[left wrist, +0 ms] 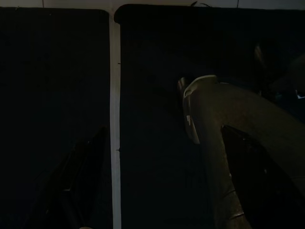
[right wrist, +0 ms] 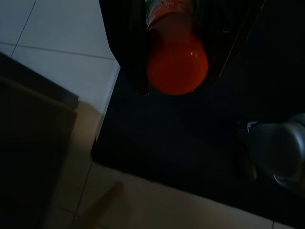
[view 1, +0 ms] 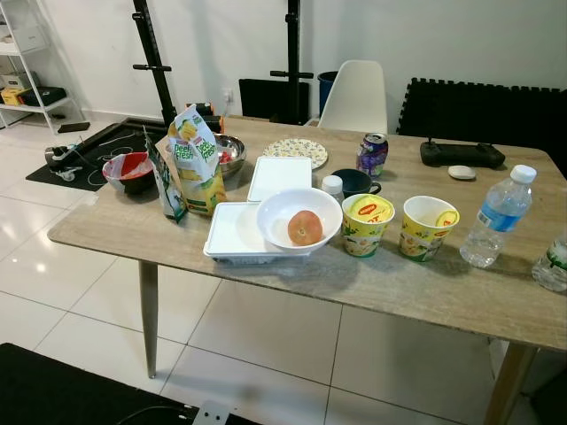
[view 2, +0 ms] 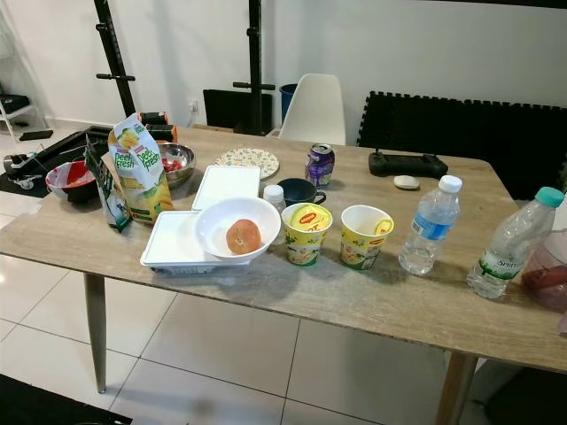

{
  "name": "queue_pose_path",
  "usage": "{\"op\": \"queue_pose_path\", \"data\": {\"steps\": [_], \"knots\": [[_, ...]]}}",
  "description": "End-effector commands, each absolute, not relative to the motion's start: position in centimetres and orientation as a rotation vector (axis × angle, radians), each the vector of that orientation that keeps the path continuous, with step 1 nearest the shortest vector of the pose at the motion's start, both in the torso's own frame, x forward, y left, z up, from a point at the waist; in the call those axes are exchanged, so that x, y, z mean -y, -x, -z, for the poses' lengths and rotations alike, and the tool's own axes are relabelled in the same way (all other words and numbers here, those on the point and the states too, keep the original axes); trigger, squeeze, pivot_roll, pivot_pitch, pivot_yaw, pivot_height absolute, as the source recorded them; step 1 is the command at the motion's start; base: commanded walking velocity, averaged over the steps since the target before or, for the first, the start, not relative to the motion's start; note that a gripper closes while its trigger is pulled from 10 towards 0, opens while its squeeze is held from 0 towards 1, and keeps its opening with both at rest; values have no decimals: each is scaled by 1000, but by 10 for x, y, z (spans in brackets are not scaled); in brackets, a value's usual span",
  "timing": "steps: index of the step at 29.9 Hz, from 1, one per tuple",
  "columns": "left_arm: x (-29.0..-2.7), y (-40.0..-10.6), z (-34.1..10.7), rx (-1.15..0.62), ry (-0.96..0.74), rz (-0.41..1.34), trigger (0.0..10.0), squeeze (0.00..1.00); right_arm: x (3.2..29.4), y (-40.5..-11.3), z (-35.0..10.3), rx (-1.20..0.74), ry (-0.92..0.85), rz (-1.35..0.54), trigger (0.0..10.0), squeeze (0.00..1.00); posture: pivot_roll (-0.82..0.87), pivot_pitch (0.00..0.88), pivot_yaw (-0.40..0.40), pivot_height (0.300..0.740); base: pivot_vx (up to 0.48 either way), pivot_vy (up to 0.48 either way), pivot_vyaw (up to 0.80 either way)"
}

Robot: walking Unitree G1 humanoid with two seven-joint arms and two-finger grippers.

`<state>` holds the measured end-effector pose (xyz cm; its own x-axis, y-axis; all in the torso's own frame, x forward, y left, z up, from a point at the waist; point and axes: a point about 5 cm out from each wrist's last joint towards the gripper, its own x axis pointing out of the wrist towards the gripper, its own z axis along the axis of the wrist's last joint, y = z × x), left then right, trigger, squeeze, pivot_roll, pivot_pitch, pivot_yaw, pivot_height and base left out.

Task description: Restocking fridge

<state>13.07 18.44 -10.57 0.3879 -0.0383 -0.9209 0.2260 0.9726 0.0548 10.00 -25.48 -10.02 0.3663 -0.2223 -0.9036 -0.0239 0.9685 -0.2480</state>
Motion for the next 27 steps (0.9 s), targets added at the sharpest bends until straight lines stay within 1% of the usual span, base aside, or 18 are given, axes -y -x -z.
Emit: {"op": "queue_pose_path", "data": {"steps": [1, 9, 17, 27], "knots": [[-192, -123, 108, -1201, -207, 168, 10000, 0, 252, -104, 100, -1177, 243, 122, 10000, 0, -60, 0, -16, 740, 0, 0, 0], [-191, -118, 109, -1218, -216, 183, 10000, 0, 250, -104, 100, -1181, 256, 105, 10000, 0, -60, 0, -16, 740, 0, 0, 0], [-192, -115, 110, -1227, -232, 192, 10000, 0, 246, -98, 103, -1205, 266, 87, 10000, 0, -60, 0, -11, 740, -287, 0, 0], [-191, -117, 109, -1223, -226, 192, 10000, 0, 245, -99, 103, -1200, 264, 85, 10000, 0, -60, 0, -14, 740, -334, 0, 0]]}}
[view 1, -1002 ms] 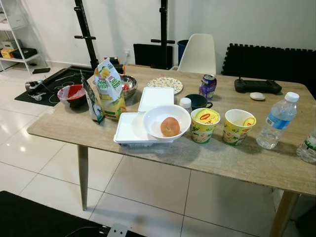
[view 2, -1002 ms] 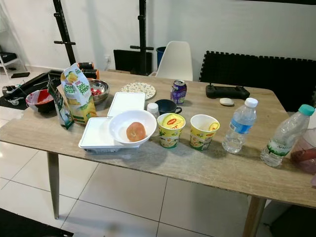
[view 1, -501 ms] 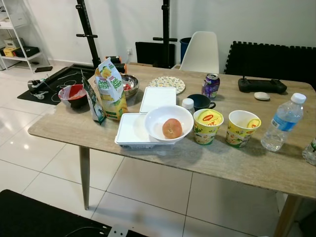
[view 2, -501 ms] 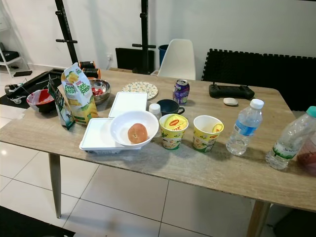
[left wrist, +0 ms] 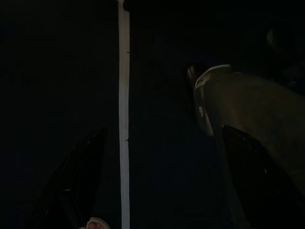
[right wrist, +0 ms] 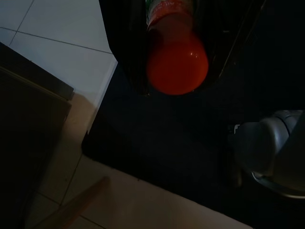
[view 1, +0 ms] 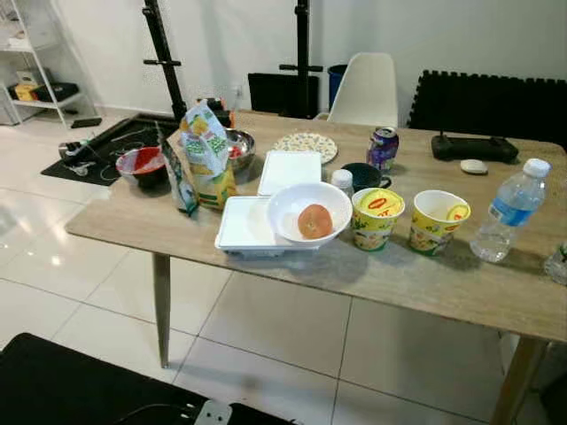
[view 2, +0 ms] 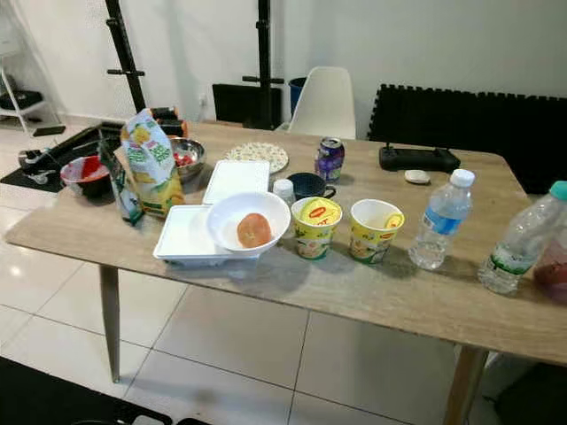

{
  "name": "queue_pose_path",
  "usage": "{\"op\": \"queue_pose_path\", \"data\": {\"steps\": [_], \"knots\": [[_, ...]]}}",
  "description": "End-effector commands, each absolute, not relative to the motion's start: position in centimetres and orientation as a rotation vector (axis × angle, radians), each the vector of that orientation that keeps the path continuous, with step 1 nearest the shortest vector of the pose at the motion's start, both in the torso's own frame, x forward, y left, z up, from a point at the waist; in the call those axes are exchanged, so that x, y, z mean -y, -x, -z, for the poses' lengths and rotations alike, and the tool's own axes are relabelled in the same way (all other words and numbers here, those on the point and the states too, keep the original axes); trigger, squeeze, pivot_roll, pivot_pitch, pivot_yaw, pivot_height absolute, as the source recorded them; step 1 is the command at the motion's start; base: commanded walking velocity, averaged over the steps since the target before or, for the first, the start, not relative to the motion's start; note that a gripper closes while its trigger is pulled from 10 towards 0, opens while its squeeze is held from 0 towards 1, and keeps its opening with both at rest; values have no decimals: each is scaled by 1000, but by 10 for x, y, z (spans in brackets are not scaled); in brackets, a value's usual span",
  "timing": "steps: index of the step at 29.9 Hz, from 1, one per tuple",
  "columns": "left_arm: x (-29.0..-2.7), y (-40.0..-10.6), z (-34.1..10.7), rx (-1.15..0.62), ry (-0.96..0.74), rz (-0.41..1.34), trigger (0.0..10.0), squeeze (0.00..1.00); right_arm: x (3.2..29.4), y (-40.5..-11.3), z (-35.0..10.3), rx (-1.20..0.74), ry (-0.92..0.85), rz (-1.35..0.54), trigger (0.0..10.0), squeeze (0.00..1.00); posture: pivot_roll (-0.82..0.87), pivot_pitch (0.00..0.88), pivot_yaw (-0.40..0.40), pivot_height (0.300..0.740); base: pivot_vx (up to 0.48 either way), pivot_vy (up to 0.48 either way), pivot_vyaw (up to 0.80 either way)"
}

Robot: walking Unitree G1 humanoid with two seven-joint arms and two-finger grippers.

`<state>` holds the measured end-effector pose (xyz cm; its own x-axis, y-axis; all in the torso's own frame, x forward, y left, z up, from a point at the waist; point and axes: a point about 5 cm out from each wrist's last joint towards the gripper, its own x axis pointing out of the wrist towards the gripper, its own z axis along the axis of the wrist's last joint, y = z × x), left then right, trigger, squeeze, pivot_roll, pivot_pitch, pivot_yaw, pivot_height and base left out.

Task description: Restocking fridge

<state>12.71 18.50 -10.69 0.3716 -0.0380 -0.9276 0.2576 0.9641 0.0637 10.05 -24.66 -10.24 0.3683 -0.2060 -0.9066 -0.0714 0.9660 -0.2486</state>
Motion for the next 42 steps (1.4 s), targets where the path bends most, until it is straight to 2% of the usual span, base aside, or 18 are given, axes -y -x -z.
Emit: {"op": "queue_pose_path", "data": {"steps": [1, 23, 42], "knots": [[-191, -117, 109, -1223, -225, 191, 10000, 0, 245, -99, 103, -1199, 265, 85, 10000, 0, -60, 0, -14, 740, -341, 0, 0], [-189, -115, 110, -1224, -217, 191, 10000, 0, 244, -99, 104, -1201, 249, 92, 10000, 0, -63, 0, -15, 740, -341, 0, 0], [-188, -116, 110, -1223, -215, 193, 10000, 0, 244, -98, 104, -1208, 248, 82, 10000, 0, -63, 0, -13, 740, -342, 0, -792]]}}
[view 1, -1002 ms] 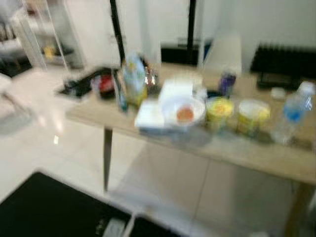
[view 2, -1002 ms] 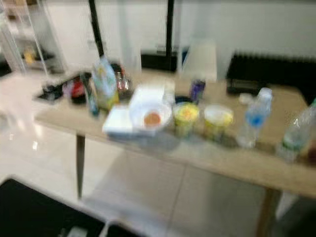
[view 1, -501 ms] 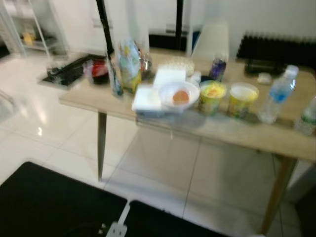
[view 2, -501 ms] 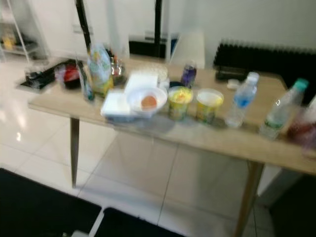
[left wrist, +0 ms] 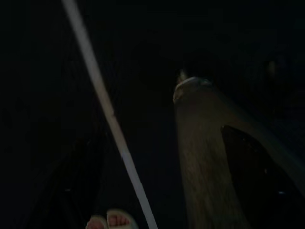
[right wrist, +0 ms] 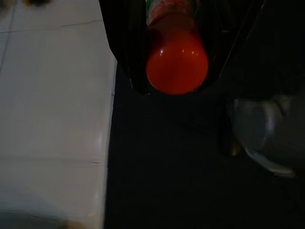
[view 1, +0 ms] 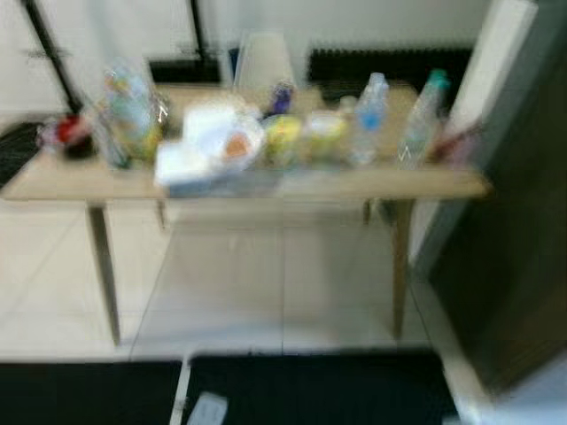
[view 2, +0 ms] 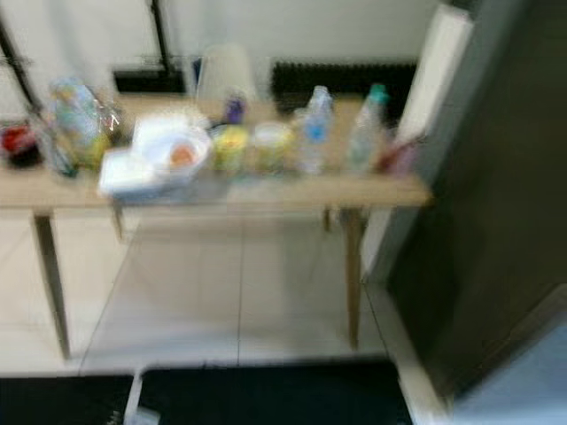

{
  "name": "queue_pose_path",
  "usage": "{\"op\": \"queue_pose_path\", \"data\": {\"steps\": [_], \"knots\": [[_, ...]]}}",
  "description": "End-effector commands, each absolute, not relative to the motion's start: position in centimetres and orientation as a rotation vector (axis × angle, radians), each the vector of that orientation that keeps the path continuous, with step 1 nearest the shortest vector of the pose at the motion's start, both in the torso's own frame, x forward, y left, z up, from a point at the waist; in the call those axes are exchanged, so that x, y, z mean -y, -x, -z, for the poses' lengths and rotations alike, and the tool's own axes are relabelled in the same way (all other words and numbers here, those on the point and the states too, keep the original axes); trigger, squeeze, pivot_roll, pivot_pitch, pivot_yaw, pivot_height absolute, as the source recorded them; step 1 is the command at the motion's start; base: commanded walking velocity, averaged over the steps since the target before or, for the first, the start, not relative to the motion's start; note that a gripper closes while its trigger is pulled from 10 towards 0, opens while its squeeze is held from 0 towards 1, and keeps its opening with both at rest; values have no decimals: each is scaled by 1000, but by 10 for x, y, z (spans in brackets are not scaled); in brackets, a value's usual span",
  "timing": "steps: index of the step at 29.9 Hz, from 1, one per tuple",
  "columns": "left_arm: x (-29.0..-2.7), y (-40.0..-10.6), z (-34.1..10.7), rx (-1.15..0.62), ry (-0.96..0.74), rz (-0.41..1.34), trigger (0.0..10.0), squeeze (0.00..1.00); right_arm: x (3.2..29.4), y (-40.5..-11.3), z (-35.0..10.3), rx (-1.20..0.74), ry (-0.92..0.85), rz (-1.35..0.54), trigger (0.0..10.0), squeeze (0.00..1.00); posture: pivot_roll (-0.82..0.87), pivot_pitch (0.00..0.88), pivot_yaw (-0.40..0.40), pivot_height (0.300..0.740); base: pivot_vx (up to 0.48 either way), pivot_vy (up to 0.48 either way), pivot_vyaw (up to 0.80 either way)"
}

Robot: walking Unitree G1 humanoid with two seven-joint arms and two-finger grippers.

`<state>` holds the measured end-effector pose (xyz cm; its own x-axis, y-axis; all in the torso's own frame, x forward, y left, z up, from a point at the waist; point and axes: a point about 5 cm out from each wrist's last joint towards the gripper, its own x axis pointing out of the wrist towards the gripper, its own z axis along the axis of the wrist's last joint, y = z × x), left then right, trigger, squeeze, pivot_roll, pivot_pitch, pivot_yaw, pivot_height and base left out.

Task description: Restocking fridge

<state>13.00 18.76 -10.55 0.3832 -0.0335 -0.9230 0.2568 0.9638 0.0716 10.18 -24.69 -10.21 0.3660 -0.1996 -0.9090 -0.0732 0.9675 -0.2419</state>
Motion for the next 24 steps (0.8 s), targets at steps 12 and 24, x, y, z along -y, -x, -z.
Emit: {"op": "queue_pose_path", "data": {"steps": [12, 24], "knots": [[-189, -117, 110, -1213, -207, 186, 10000, 0, 243, -98, 104, -1212, 255, 76, 10000, 0, -63, 0, -15, 740, -210, 0, -789], [-190, -122, 108, -1193, -217, 199, 10000, 0, 244, -98, 104, -1214, 268, 69, 10000, 0, -64, 0, -15, 740, 0, 0, -796]]}}
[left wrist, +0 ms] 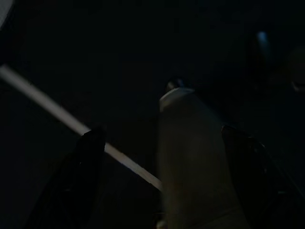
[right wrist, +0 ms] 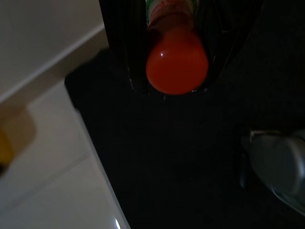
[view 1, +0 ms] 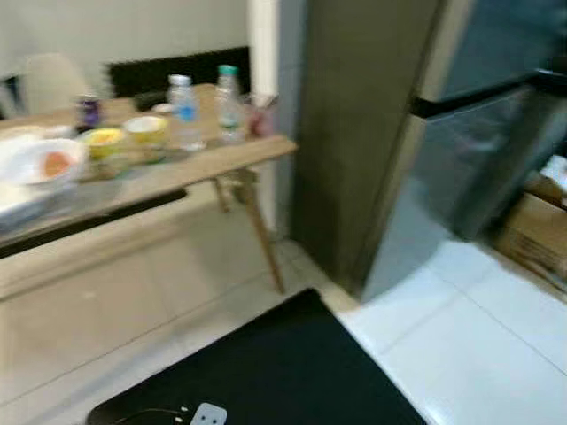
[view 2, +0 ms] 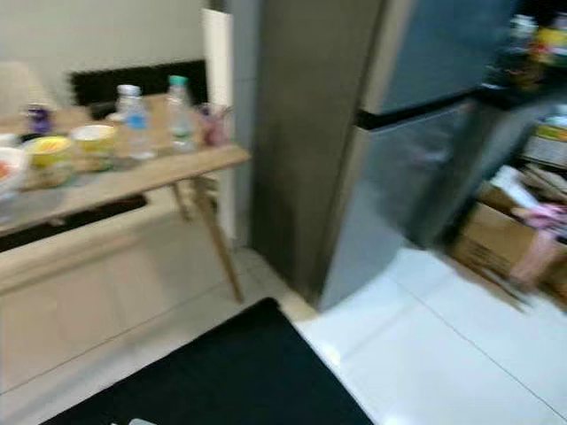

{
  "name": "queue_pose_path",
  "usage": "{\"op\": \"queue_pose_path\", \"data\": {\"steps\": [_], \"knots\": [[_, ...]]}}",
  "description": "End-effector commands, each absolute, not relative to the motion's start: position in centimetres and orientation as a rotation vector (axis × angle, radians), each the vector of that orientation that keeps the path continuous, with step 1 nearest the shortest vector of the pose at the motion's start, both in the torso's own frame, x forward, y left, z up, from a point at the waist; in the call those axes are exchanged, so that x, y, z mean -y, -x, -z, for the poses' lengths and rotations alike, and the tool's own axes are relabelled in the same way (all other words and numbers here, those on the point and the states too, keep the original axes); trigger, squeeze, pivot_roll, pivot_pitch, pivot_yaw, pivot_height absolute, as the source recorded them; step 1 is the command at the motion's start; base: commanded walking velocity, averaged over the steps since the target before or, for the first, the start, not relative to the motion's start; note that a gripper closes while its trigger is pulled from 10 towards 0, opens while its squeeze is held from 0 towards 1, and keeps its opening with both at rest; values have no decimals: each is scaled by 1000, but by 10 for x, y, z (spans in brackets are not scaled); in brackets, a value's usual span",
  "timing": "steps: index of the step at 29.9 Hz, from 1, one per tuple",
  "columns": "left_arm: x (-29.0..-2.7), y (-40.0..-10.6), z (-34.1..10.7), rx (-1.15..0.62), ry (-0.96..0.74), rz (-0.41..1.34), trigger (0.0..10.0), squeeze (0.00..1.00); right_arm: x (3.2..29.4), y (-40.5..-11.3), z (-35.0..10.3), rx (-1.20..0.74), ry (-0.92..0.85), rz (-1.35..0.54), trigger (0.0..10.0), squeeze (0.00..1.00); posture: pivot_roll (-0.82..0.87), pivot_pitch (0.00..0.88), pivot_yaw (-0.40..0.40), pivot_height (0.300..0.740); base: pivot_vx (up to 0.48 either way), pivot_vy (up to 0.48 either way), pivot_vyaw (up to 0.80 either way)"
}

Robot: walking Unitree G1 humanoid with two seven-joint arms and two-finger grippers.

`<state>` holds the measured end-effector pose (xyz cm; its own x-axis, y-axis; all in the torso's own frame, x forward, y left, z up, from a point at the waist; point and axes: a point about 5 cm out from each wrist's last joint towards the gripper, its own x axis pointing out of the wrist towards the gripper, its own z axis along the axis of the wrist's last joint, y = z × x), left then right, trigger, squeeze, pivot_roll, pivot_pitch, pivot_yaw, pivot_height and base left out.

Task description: Restocking fridge

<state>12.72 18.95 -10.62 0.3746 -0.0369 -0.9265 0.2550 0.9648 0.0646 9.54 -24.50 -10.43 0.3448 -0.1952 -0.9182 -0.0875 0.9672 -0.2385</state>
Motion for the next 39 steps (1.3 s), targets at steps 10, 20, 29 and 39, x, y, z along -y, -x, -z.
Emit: {"op": "queue_pose_path", "data": {"steps": [10, 20, 29, 39], "knots": [[-189, -124, 107, -1178, -216, 194, 10000, 0, 245, -100, 103, -1201, 277, 67, 10000, 0, -65, 0, -15, 740, 0, 0, -318], [-187, -124, 107, -1171, -208, 199, 10000, 0, 245, -100, 103, -1211, 269, 57, 10000, 0, -64, 0, -16, 740, 0, 0, -320], [-191, -125, 107, -1161, -181, 130, 10000, 0, 246, -102, 102, -1193, 290, 53, 10000, 0, -63, 0, -21, 740, 0, 0, -578], [-196, -129, 105, -1151, -183, 122, 10000, 0, 248, -109, 100, -1174, 319, 26, 10000, 0, -69, 0, -22, 740, 0, 0, 0]]}}
